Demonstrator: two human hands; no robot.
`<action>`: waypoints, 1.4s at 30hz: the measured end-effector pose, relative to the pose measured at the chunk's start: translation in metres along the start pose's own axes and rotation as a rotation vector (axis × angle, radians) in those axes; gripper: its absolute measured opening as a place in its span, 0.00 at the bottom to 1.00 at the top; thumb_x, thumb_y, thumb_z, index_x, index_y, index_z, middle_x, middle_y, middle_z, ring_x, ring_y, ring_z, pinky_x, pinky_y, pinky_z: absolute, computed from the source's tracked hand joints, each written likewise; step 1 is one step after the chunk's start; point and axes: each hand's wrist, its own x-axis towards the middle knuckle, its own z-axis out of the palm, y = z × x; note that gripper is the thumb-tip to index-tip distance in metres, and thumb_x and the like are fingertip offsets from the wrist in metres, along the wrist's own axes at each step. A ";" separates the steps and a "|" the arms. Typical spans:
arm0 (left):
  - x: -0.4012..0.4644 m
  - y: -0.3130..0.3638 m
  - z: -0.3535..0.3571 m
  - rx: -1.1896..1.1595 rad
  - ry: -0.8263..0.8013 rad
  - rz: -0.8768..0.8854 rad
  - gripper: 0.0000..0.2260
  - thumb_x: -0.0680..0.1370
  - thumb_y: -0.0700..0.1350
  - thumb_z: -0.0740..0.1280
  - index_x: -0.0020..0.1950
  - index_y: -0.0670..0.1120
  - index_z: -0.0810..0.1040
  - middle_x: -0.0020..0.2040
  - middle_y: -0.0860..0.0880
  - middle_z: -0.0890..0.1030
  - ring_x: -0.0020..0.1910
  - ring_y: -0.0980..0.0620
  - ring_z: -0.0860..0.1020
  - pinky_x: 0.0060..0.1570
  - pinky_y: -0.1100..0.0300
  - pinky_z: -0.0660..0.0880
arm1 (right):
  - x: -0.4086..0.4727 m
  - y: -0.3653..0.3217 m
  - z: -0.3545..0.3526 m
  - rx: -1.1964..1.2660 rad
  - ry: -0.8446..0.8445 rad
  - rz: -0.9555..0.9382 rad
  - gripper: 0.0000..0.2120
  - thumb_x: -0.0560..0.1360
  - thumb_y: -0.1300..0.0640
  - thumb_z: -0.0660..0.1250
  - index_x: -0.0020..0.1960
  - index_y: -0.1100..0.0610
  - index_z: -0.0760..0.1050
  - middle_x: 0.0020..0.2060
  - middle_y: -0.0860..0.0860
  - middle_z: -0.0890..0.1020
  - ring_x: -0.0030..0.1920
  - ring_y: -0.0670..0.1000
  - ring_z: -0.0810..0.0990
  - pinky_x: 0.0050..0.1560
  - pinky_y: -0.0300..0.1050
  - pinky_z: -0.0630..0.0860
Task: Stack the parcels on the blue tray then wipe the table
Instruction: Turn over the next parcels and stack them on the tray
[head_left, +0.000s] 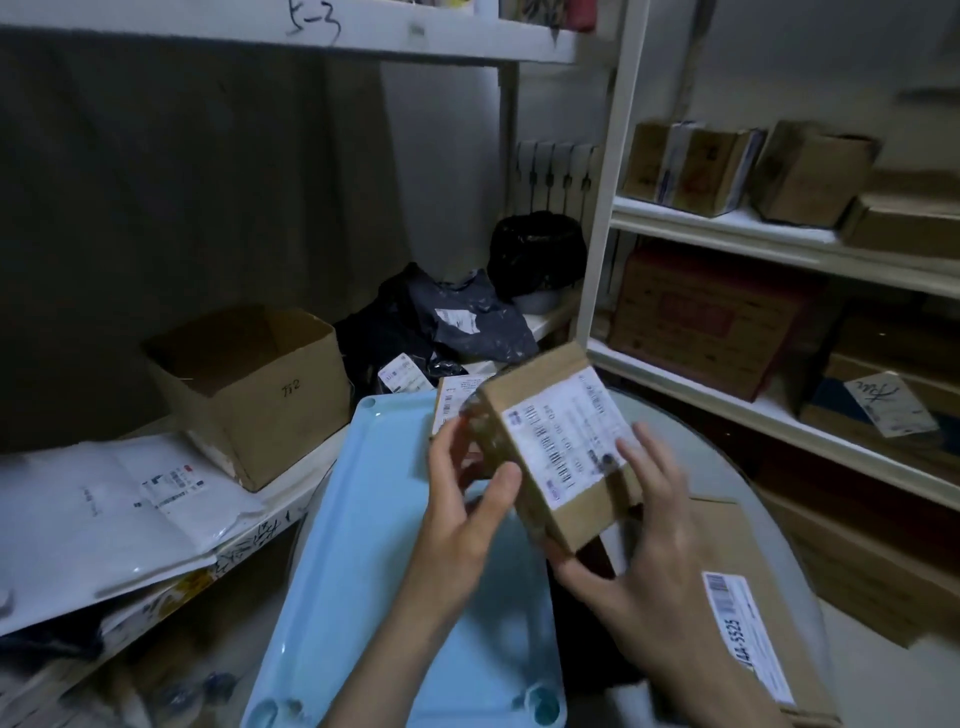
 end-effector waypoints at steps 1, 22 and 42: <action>-0.008 -0.001 -0.001 -0.099 -0.006 -0.023 0.30 0.69 0.60 0.70 0.69 0.62 0.63 0.65 0.59 0.77 0.64 0.56 0.77 0.66 0.48 0.73 | -0.010 -0.005 0.003 0.047 -0.029 -0.012 0.47 0.59 0.58 0.80 0.73 0.55 0.61 0.73 0.59 0.64 0.76 0.48 0.60 0.72 0.37 0.59; -0.048 -0.017 -0.038 -0.328 0.070 -0.080 0.24 0.69 0.52 0.73 0.63 0.60 0.70 0.67 0.41 0.74 0.61 0.44 0.78 0.52 0.54 0.78 | -0.045 -0.028 0.007 0.072 -0.195 -0.040 0.44 0.62 0.58 0.78 0.72 0.56 0.60 0.76 0.56 0.59 0.76 0.49 0.59 0.73 0.39 0.59; -0.071 0.001 -0.054 -0.234 -0.010 -0.038 0.08 0.73 0.46 0.70 0.46 0.55 0.73 0.46 0.42 0.76 0.46 0.49 0.75 0.47 0.63 0.76 | -0.025 -0.039 -0.003 0.975 -0.022 0.722 0.39 0.55 0.39 0.81 0.59 0.55 0.73 0.48 0.52 0.83 0.44 0.46 0.83 0.44 0.38 0.79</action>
